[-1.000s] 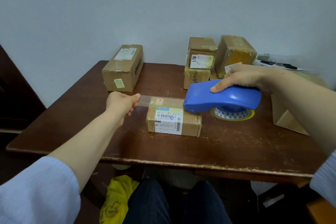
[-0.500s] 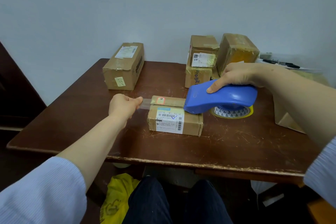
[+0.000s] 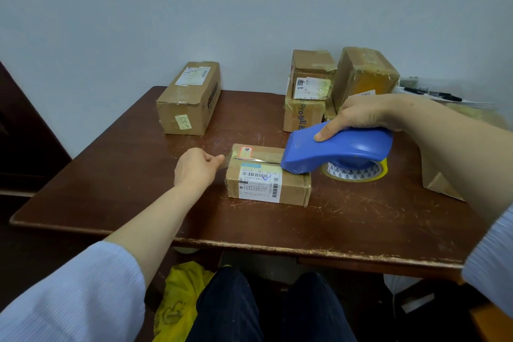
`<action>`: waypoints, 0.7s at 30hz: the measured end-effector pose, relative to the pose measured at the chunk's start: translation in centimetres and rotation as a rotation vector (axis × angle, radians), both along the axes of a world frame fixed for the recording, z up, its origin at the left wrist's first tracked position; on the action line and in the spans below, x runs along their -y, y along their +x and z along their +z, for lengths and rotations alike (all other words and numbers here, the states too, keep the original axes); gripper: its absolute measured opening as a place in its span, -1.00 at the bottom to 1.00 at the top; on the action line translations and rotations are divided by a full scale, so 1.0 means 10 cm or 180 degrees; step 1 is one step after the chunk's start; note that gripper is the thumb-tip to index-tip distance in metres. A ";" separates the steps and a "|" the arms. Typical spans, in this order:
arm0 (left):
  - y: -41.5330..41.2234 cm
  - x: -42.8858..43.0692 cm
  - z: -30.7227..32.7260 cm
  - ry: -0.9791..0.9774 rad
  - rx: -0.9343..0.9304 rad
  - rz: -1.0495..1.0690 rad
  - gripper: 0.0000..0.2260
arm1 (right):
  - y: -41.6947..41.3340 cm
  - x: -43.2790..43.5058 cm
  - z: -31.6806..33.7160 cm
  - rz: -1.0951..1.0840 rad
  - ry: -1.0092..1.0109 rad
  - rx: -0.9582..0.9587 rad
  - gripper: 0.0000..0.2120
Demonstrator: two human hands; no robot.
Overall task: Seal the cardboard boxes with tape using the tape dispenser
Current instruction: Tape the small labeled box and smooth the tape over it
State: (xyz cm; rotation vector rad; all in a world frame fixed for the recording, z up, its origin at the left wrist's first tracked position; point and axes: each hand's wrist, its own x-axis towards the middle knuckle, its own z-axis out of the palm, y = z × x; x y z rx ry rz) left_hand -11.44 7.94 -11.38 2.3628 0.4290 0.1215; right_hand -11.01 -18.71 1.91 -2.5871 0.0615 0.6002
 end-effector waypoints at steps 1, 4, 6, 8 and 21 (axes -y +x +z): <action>0.00 0.02 -0.01 0.0077 -0.0028 -0.0048 -0.69 | 0.01 0.00 0.00 -0.0002 0.0001 -0.0015 -0.67; 0.00 0.06 -0.04 0.0247 -0.0081 -0.0239 -0.64 | 0.02 0.00 -0.01 0.0007 -0.0010 -0.0044 -0.67; 0.00 0.09 -0.06 0.0309 -0.0125 -0.0351 -0.58 | 0.03 -0.01 -0.02 0.0015 -0.0027 -0.0042 -0.67; 0.02 0.08 -0.07 0.0310 -0.0210 -0.0386 -0.57 | 0.05 -0.02 -0.01 0.0018 -0.0047 -0.0053 -0.67; 0.04 -0.01 0.13 0.0762 0.0722 -0.0786 -0.50 | 0.09 0.01 -0.02 0.0041 -0.0045 -0.0104 -0.67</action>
